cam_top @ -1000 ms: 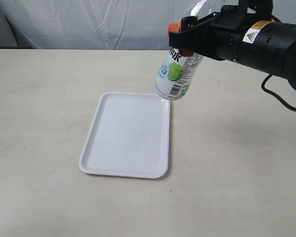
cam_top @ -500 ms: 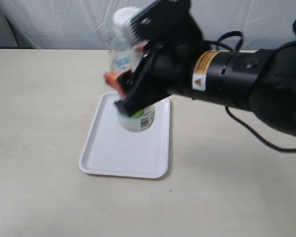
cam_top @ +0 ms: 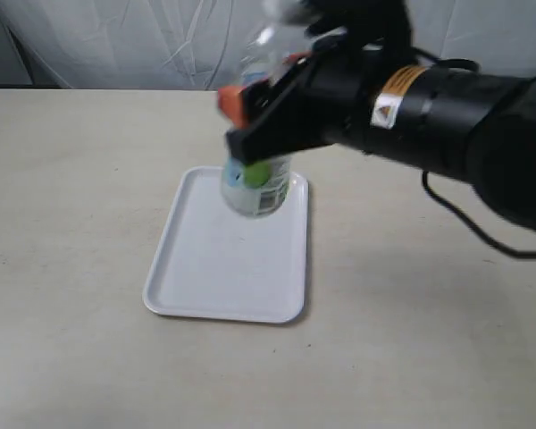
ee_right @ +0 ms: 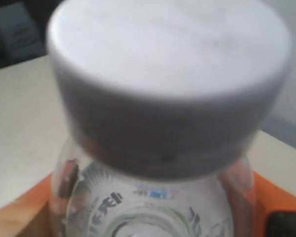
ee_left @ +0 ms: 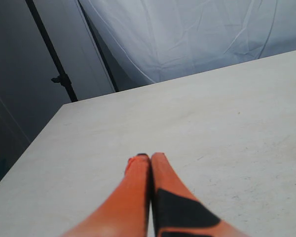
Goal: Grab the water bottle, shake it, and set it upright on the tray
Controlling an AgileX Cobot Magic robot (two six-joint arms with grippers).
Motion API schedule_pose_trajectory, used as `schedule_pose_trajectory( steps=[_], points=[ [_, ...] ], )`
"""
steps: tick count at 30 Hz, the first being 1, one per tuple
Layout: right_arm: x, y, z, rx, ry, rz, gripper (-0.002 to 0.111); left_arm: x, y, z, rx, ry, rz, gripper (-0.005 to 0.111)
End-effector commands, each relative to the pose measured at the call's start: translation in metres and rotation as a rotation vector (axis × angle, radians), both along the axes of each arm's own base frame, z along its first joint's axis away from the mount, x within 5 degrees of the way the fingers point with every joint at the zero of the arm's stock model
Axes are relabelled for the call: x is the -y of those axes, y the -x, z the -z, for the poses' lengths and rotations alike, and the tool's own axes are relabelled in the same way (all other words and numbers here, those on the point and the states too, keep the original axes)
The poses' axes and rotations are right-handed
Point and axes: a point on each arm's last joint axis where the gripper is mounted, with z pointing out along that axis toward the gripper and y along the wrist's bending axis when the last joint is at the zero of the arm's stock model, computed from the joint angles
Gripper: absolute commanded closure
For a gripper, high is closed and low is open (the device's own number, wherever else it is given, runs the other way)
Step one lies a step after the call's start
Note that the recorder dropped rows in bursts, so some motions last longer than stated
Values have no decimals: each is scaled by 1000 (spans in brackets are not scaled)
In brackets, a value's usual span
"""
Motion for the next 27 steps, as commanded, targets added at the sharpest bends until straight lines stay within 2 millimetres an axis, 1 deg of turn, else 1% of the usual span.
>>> schedule_pose_trajectory(
  steps=[1, 2, 4, 6, 8, 9, 11, 12, 14, 16, 18, 21, 24, 26, 27],
  points=[
    [-30, 43, -7, 294, 135, -314, 109, 0, 0, 1, 1, 2, -2, 107],
    [-31, 44, -7, 286, 130, -314, 109, 0, 0, 1, 1, 2, -2, 107],
    [-28, 37, -7, 220, 88, -254, 109, 0, 0, 1, 1, 2, -2, 107],
    [-16, 18, -8, 108, 14, -122, 109, 0, 0, 1, 1, 2, -2, 107],
    [1, -5, -9, -15, -86, 45, 109, 0, 0, 1, 1, 2, -2, 107],
    [10, -16, -9, -52, -130, 115, 109, 0, 0, 1, 1, 2, -2, 107],
    [22, -30, -11, -99, -200, 215, 109, 0, 0, 1, 1, 2, -2, 107],
    [26, -33, -11, -100, -216, 238, 109, 0, 0, 1, 1, 2, -2, 107],
    [27, -35, -12, -92, -223, 242, 109, 0, 0, 1, 1, 2, -2, 107],
    [23, -31, -12, -86, -219, 220, 109, 0, 0, 1, 1, 2, -2, 107],
    [13, -21, -13, -50, -185, 151, 109, 0, 0, 1, 1, 2, -2, 107],
    [-7, 3, -13, 57, -91, -17, 109, 0, 0, 1, 1, 2, -2, 107],
    [-27, 35, -11, 236, 44, -242, 109, 0, 0, 1, 1, 2, -2, 107],
    [-34, 48, -10, 314, 93, -331, 109, 0, 0, 1, 1, 2, -2, 107],
    [-35, 50, -10, 311, 90, -336, 109, 0, 0, 1, 1, 2, -2, 107]
  ],
)
